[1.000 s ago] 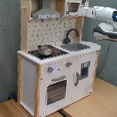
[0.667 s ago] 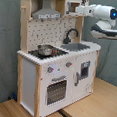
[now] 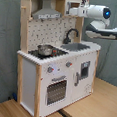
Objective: Play with the kitchen
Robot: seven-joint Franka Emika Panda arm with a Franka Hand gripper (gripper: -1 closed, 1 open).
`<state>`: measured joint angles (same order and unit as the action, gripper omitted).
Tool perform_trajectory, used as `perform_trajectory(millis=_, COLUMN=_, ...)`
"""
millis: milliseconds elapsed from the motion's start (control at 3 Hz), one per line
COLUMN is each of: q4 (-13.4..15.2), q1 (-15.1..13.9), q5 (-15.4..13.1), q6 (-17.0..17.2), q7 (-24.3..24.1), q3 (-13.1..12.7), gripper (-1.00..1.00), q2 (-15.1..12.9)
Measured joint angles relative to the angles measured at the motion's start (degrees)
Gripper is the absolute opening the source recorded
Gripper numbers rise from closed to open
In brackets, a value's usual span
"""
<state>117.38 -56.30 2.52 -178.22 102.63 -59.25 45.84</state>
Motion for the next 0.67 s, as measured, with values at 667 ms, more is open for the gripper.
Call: perform_trajectory(millis=667, q4=-4.66, q1=-6.85, q5=0.11, q6=1.26, q7=-2.85, q3=-7.31, gripper=1.00, q2=-1.42)
